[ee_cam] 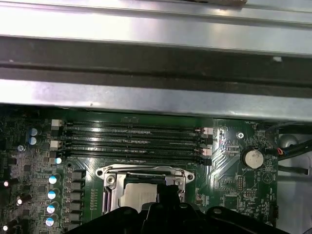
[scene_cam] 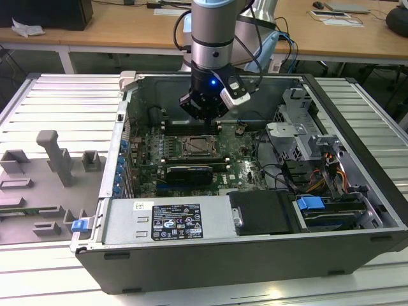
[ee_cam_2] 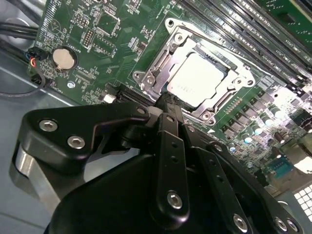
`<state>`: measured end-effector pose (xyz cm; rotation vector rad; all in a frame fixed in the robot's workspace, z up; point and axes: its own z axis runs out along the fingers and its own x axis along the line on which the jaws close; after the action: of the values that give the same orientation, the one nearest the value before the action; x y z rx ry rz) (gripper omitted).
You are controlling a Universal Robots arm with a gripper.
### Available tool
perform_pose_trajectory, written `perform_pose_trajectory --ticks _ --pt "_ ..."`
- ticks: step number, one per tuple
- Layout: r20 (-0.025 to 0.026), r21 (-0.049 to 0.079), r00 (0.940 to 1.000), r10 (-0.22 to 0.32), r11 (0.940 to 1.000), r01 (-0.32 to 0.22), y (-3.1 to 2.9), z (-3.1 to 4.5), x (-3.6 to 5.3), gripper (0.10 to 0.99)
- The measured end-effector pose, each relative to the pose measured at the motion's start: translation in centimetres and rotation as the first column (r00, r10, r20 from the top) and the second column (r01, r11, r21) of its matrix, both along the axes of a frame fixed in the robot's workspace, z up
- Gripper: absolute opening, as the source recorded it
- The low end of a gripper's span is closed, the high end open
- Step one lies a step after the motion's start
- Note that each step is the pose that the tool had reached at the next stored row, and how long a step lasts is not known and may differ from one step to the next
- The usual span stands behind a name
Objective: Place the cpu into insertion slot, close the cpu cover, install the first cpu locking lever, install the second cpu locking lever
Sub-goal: 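Install the second cpu locking lever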
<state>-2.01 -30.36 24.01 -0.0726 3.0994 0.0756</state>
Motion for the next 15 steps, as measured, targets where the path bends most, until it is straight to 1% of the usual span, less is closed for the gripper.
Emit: perform_pose_trajectory --ticks 15 --pt "0.0000 0.000 1.0000 0.000 1.0000 0.000 -0.64 0.00 0.00 0.110"
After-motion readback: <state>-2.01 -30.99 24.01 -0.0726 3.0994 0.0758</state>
